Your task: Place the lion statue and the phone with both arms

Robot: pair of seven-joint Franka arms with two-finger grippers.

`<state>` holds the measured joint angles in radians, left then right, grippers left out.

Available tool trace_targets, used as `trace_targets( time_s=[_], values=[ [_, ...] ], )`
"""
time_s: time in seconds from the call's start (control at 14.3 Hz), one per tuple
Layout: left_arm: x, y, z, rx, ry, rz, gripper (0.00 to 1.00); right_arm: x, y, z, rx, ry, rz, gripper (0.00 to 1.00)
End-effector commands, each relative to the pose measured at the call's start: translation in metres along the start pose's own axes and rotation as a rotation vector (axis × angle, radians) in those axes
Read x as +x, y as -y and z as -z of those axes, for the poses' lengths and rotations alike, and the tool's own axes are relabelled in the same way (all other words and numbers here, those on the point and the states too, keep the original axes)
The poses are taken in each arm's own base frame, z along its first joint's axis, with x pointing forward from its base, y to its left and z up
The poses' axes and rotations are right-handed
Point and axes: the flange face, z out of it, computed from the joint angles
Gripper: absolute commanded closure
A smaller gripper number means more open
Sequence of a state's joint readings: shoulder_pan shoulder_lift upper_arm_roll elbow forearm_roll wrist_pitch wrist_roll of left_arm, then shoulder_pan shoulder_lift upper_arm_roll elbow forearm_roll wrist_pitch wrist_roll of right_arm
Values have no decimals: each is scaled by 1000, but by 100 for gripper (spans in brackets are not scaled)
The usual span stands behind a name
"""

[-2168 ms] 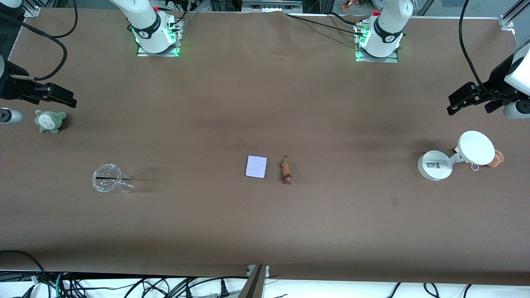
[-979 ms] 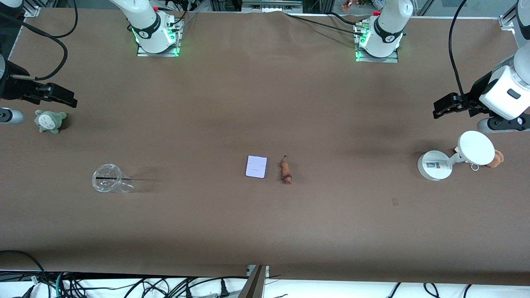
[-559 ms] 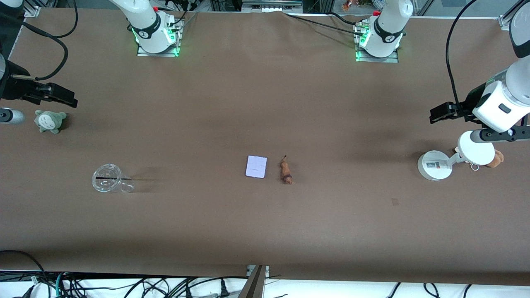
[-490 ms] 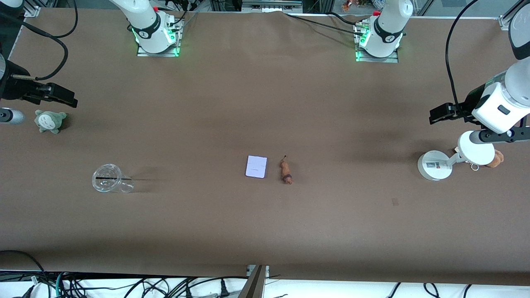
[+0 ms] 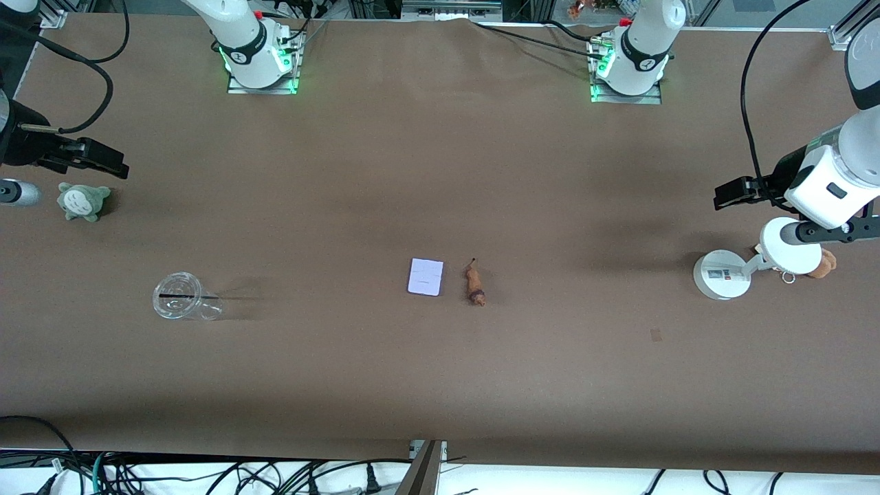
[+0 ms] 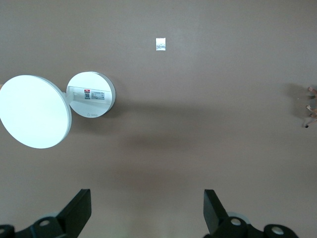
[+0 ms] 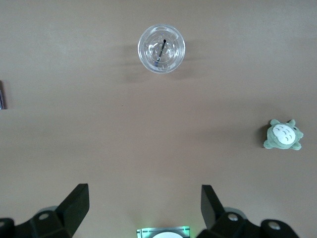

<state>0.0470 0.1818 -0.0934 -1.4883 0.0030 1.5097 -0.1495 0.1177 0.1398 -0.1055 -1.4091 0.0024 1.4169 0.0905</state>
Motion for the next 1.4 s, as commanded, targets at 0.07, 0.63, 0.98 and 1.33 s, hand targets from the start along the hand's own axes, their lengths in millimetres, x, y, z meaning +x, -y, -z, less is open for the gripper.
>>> trace_targets(
  time_s=[0.07, 0.63, 0.98, 1.33],
  values=[
    [7, 8, -7, -1, 30, -4, 0, -1, 0, 1, 16, -3, 2, 0],
    [16, 0, -34, -10, 107, 3, 0, -1, -1, 1, 16, -3, 2, 0],
    [20, -17, -44, -35, 120, 57, 0, -1, -1, 1, 16, -3, 4, 0],
    [26, -56, -61, -61, 125, 64, 0, -1, -1, 1, 16, -3, 2, 0]
  ],
)
